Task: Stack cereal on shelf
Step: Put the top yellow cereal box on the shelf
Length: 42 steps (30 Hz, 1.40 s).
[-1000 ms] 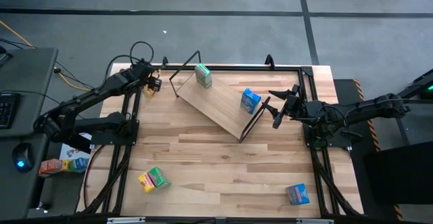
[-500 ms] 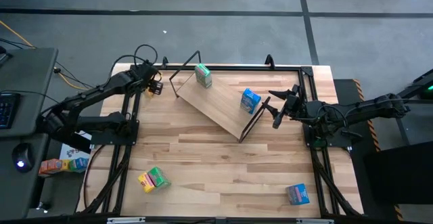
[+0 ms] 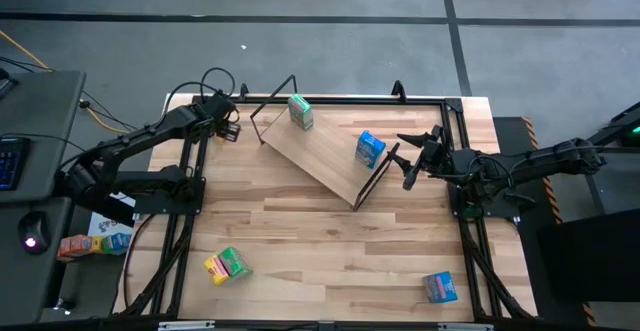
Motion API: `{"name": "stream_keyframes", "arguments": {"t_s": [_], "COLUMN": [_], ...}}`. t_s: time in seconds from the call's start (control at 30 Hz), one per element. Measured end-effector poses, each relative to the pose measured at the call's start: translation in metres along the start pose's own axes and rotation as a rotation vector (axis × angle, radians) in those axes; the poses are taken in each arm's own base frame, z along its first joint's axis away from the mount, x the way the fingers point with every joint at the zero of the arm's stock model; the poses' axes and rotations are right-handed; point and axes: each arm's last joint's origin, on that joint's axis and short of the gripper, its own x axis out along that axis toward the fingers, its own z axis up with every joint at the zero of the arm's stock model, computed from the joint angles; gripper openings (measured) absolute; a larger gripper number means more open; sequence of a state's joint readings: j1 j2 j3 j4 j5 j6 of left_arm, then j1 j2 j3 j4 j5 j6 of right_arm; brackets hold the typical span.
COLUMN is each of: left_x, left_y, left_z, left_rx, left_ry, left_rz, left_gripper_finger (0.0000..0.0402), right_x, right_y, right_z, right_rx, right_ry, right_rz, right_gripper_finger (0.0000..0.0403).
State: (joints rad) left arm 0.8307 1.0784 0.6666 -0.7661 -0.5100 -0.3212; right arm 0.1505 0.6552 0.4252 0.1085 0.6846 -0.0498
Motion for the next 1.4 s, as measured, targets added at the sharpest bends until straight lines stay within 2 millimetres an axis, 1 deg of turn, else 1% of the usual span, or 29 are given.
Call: {"name": "stream_keyframes", "arguments": {"t_s": [0.17,0.27,0.43,0.57,0.63,0.7,0.8,0.87,0.97,1.1,1.2,1.3,1.4], "left_x": [-0.009,-0.022,-0.055,-0.077,-0.085,-0.091,-0.1,-0.108,-0.122,-0.143,-0.157,-0.164,-0.165], "left_y": [0.004,0.01,0.022,0.028,0.027,0.023,0.011,0.0,-0.023,-0.055,-0.079,-0.101,-0.125], "left_z": [-0.002,0.004,0.011,0.011,0.008,0.003,-0.004,-0.005,0.0,0.006,0.013,0.023,0.037], "left_rx": [0.031,0.017,0.034,0.084,0.127,0.178,0.269,0.337,0.415,0.512,0.596,0.694,0.792], "left_ry": [0.016,-0.022,-0.014,0.075,0.137,0.203,0.271,0.248,0.117,-0.138,-0.353,-0.468,-0.519], "left_rz": [-0.032,-0.065,-0.132,-0.24,-0.328,-0.459,-0.714,-0.87,-1.042,-1.174,-1.196,-1.073,-0.941], "left_gripper_finger": [0.012,0.0107,0.0104,0.0105,0.0105,0.0105,0.0105,0.0105,0.0106,0.0106,0.0106,0.0106,0.0106], "right_x": [0.0,0.0,0.0,0.0,0.0,0.0,0.0,0.0,0.0,0.0,0.0,0.0,0.0], "right_y": [0.0,0.0,0.0,0.0,0.0,0.0,0.0,0.0,0.0,0.0,0.0,0.0,0.0], "right_z": [0.0,0.0,0.0,0.0,0.0,0.0,0.0,0.0,0.0,0.0,0.0,0.001,0.001], "right_rx": [0.0,0.0,0.0,0.001,0.001,0.001,0.0,0.001,0.0,0.001,0.001,0.006,0.005], "right_ry": [0.0,0.0,0.0,0.0,0.0,0.0,0.0,0.0,0.0,0.0,-0.001,-0.007,-0.006], "right_rz": [0.0,-0.001,0.0,0.0,-0.001,-0.001,-0.001,-0.001,0.0,-0.001,-0.001,-0.001,-0.002], "right_gripper_finger": [0.025,0.025,0.025,0.025,0.025,0.025,0.025,0.025,0.025,0.025,0.025,0.025,0.025]}}
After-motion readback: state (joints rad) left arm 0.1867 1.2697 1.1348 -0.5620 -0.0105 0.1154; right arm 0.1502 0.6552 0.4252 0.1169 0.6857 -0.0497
